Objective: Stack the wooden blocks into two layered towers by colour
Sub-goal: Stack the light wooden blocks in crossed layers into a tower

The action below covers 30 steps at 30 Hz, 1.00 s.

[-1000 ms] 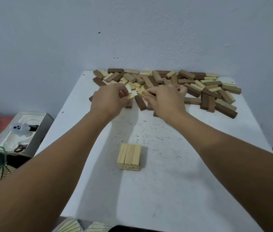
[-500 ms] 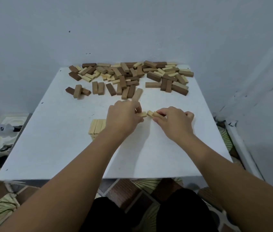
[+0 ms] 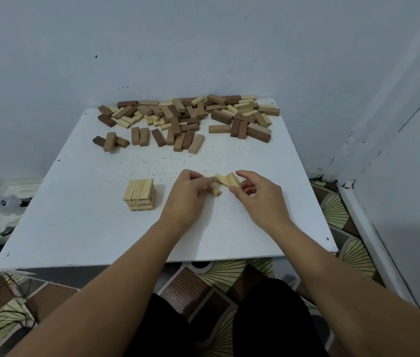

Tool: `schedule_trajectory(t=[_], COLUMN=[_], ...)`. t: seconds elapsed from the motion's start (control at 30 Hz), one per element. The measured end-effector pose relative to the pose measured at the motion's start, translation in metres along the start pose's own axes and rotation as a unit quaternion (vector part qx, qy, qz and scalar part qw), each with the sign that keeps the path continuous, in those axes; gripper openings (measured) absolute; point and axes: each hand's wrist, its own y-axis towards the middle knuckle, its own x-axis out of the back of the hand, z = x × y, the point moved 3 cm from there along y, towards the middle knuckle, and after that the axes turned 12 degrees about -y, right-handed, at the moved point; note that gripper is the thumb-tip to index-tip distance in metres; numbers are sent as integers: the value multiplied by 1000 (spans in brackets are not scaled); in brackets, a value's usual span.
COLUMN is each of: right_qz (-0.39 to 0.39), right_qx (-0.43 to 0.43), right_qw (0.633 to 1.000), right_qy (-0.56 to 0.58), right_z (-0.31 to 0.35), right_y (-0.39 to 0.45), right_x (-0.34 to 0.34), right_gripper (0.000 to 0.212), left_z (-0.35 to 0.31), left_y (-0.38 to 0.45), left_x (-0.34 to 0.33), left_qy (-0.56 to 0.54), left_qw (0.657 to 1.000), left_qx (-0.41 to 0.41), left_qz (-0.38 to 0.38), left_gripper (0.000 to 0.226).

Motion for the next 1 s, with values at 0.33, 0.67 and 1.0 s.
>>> schedule_trajectory(t=[0.33, 0.67, 1.0], right_qz=[-44, -19, -43], right_qx=[-50, -65, -45], right_qw=[998, 991, 991], right_qy=[-7, -114, -120], right_z=[3, 2, 2], right_y=[25, 30, 19], right_x=[10, -4, -13], right_gripper=[17, 17, 27], left_z=[4, 11, 15], left_y=[-9, -4, -1], left_x=[-4, -4, -5], left_qy=[-11, -1, -5], left_qw=[997, 996, 996], left_qx=[-21, -39, -50], left_qz=[-74, -75, -72], left_gripper=[29, 32, 26])
